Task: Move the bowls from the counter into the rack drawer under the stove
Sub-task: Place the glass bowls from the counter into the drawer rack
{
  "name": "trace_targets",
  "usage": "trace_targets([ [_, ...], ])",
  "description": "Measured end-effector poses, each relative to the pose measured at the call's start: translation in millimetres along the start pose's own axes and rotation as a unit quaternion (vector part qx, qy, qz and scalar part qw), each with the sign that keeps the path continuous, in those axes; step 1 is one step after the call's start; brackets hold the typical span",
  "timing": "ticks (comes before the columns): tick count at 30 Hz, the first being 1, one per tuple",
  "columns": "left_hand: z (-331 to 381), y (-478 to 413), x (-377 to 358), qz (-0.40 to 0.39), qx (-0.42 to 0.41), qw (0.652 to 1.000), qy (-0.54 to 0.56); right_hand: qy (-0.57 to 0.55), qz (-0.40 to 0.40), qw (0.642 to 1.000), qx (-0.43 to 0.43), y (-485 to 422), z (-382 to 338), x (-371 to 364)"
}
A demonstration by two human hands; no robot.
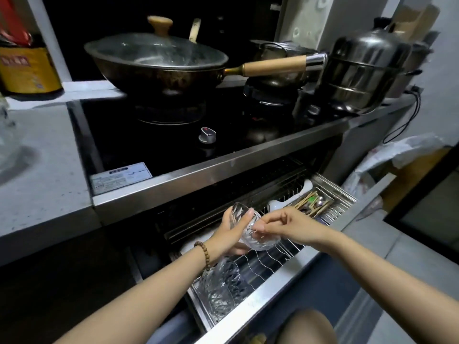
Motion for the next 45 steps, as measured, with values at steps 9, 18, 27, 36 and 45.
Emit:
trace_targets([
  [9, -64, -36, 23, 0.037, -0.005, 0.974, -0.225, -0.042, 0.034, 0.991, -0.119, -26, 72, 1],
  [18, -132, -52, 51, 0.076, -0.030, 0.831, -0.551, -0.050, 0.047, 0.954, -0.292, -49, 148, -8],
  [27, -138, -51, 50, 0.112, -0.058, 0.789, -0.601, -0.073, -0.034, 0.926, -0.368, -70, 187, -34],
  [36, -141, -53, 51, 0.114, -0.055, 0.778, -0.616, -0.104, -0.081, 0.901, -0.414, -78, 207, -50],
  [45, -142, -54, 50, 0.111, -0.057, 0.776, -0.619, -0.098, -0.122, 0.900, -0.406, -80, 212, -68],
])
Point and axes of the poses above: each hand's wrist, its own y-axis away from the middle knuckle, its own x-axis out of the back of the hand, z = x × y, the point moved 9 cm from there along -y, towards the middle knuckle, and after that the axes turned 6 degrees about x, right-handed, at the moved point
